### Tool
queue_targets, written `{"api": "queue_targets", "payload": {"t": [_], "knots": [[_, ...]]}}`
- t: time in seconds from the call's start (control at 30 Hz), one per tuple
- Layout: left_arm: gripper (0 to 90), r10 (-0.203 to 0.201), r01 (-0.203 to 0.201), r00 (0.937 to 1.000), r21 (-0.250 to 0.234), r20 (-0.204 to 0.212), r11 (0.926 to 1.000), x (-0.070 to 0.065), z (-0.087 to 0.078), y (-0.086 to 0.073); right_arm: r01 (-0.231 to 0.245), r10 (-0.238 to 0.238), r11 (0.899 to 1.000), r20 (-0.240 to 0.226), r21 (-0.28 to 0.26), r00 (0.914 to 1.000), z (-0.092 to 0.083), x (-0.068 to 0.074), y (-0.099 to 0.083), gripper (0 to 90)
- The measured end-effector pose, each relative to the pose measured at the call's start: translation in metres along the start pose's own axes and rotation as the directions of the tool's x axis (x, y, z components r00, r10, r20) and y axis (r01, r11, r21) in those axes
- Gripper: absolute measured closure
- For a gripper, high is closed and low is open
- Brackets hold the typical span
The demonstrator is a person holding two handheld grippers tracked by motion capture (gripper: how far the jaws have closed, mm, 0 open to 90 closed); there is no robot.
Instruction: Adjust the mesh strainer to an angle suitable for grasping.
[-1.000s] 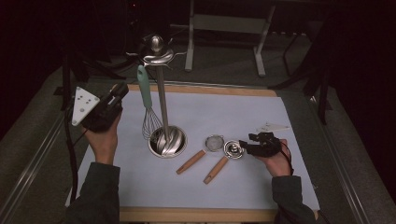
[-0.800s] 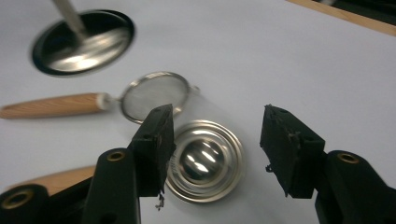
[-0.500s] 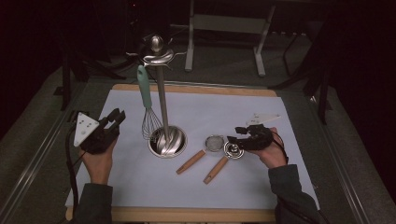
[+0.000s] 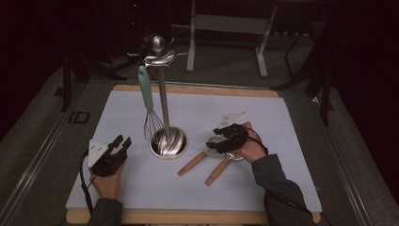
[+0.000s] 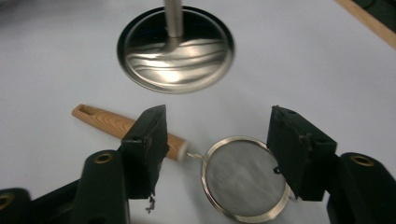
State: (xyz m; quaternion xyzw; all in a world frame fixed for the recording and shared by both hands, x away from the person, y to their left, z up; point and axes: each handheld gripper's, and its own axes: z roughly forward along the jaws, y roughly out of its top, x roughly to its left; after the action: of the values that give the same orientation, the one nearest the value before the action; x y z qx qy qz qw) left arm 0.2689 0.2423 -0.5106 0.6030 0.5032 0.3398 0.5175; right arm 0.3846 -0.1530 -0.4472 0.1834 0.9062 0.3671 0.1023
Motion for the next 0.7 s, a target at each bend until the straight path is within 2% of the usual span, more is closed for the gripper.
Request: {"api": "queue_targets", "payload": {"t": [0.03, 0.07, 0.1, 0.13, 0.17, 0.2, 0.23, 0.27, 0.3, 0.33, 0.37, 0.4, 0.43, 0.47, 0.5, 0.53, 0.57, 0.6, 0.63, 0.7], "knots": [[63.0, 0.000, 0.000, 1.0000, 0.000, 0.000, 1.0000, 0.000, 0.000, 0.000, 0.000, 0.000, 1.000, 0.000, 0.000, 1.0000, 0.000, 0.000, 0.000, 36.8], [63.0, 0.027, -0.027, 0.9996, 0.024, -0.003, 0.9993, -0.001, 0.004, -0.005, 0.020, -0.020, 1.000, -0.018, 0.008, 0.9996, 0.008, 0.003, 0.003, 34.8], [62.8, 0.027, -0.027, 0.9996, 0.024, -0.003, 0.9993, -0.001, 0.004, -0.005, 0.020, -0.020, 1.000, -0.018, 0.008, 0.9996, 0.008, 0.003, 0.003, 34.8], [62.8, 0.043, -0.043, 0.9990, 0.056, -0.011, 0.9975, -0.001, 0.007, -0.009, 0.045, -0.044, 0.999, -0.042, 0.029, 0.9982, 0.016, 0.007, 0.005, 33.4], [62.9, 0.043, -0.043, 0.9990, 0.056, -0.011, 0.9975, -0.001, 0.007, -0.009, 0.045, -0.044, 0.999, -0.042, 0.029, 0.9982, 0.016, 0.007, 0.005, 33.4], [62.8, 0.046, -0.045, 0.9989, 0.069, -0.014, 0.9966, -0.001, 0.009, -0.011, 0.062, -0.058, 0.996, -0.068, 0.061, 0.9960, 0.025, 0.011, 0.007, 33.3], [62.8, 0.046, -0.045, 0.9989, 0.069, -0.013, 0.9966, 0.000, 0.010, -0.012, 0.062, -0.058, 0.996, -0.068, 0.061, 0.9960, 0.025, 0.011, 0.007, 33.3], [62.8, 0.048, -0.047, 0.9988, 0.077, -0.011, 0.9959, 0.001, 0.010, -0.013, 0.078, -0.070, 0.993, -0.082, 0.093, 0.9942, 0.033, 0.014, 0.007, 32.7], [62.8, 0.048, -0.047, 0.9988, 0.077, -0.011, 0.9959, 0.001, 0.010, -0.013, 0.078, -0.070, 0.993, -0.082, 0.093, 0.9942, 0.033, 0.014, 0.007, 32.7], [62.8, 0.048, -0.046, 0.9988, 0.084, -0.012, 0.9954, 0.002, 0.011, -0.014, 0.106, -0.093, 0.985, -0.103, 0.134, 0.9903, 0.043, 0.018, 0.007, 30.1], [62.8, 0.048, -0.046, 0.9988, 0.084, -0.012, 0.9954, 0.002, 0.011, -0.014, 0.106, -0.093, 0.985, -0.103, 0.134, 0.9903, 0.043, 0.018, 0.007, 30.1], [62.8, 0.053, -0.052, 0.9986, 0.093, -0.010, 0.9943, 0.003, 0.011, -0.015, 0.117, -0.099, 0.979, -0.117, 0.167, 0.9882, 0.050, 0.020, 0.006, 29.4], [62.8, 0.053, -0.052, 0.9986, 0.093, -0.010, 0.9943, 0.003, 0.011, -0.015, 0.117, -0.099, 0.979, -0.117, 0.167, 0.9882, 0.050, 0.020, 0.006, 29.4], [62.8, 0.053, -0.051, 0.9986, 0.096, -0.010, 0.9940, 0.004, 0.011, -0.015, 0.131, -0.109, 0.973, -0.127, 0.188, 0.9860, 0.059, 0.022, 0.004, 28.0], [62.8, 0.053, -0.051, 0.9986, 0.096, -0.010, 0.9940, 0.004, 0.011, -0.015, 0.131, -0.109, 0.973, -0.127, 0.188, 0.9860, 0.059, 0.022, 0.004, 28.0], [62.8, 0.051, -0.050, 0.9987, 0.098, -0.008, 0.9939, 0.003, 0.011, -0.015, 0.153, -0.126, 0.966, -0.142, 0.207, 0.9819, 0.065, 0.023, 0.003, 27.6], [62.8, 0.051, -0.050, 0.9987, 0.098, -0.008, 0.9939, 0.003, 0.011, -0.015, 0.153, -0.126, 0.966, -0.142, 0.207, 0.9819, 0.065, 0.023, 0.003, 27.6], [62.8, 0.053, -0.052, 0.9986, 0.101, -0.006, 0.9935, 0.003, 0.011, -0.016, 0.176, -0.143, 0.957, -0.155, 0.231, 0.9776, 0.071, 0.023, 0.001, 27.6], [62.8, 0.053, -0.052, 0.9986, 0.101, -0.006, 0.9935, 0.003, 0.011, -0.016, 0.176, -0.143, 0.957, -0.155, 0.231, 0.9776, 0.071, 0.023, 0.001, 27.6], [62.9, 0.055, -0.054, 0.9985, 0.103, -0.003, 0.9932, 0.003, 0.012, -0.016, 0.198, -0.155, 0.944, -0.177, 0.263, 0.9720, 0.075, 0.024, -0.003, 28.0]]}}
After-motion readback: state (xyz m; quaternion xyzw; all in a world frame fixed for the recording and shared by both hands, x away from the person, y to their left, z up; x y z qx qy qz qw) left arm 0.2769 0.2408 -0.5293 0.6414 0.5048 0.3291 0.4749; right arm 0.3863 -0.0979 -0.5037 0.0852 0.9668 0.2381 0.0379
